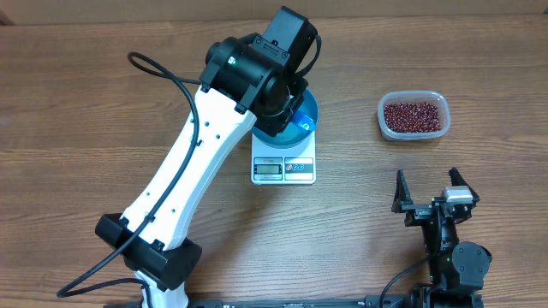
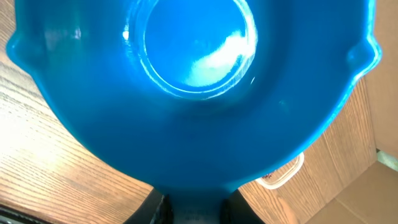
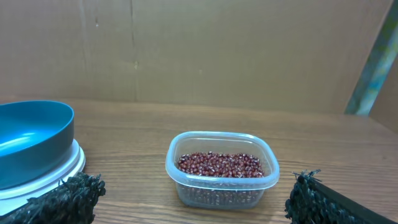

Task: Scoop item into bowl and weigh 150g on scale
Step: 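Lift the blue scoop with the left gripper toward the scale, then raise the right gripper and bring it to the scoop handle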

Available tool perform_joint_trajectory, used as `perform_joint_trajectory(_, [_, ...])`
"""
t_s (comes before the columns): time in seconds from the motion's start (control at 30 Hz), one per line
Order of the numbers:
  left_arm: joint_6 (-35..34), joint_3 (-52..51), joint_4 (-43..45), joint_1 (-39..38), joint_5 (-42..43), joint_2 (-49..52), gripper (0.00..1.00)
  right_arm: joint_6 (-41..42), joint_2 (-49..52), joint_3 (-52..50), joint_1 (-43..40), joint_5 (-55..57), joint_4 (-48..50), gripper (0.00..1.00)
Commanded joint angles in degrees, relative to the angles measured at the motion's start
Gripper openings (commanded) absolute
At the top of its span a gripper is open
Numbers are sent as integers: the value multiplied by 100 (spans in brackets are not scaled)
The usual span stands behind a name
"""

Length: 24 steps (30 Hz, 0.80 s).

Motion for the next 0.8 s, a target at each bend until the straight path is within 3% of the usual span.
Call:
perform_joint_trajectory(0.0, [-227,85,-11,-31,-15,-61,4,70,-68,-59,-11,-87,164,100])
perform_joint_trajectory(0.13, [-227,85,-11,-33,-13,-61,4,1250,-68,-22,-11,-776,494,100])
perform_joint_trajectory(0.3, [-227,85,-11,-31,-13,-61,4,2190,-66,315,-11,-1491,188,100])
perform_joint_trajectory(0.53, [-225,85,-35,-33,11,-61,4,2433,136,1388,-11,-1781,-782,100])
perform_joint_trajectory(0.77, [-227,85,-101,-31,79,-61,4,3095,1364,2605,-11,-2597,-1185,100])
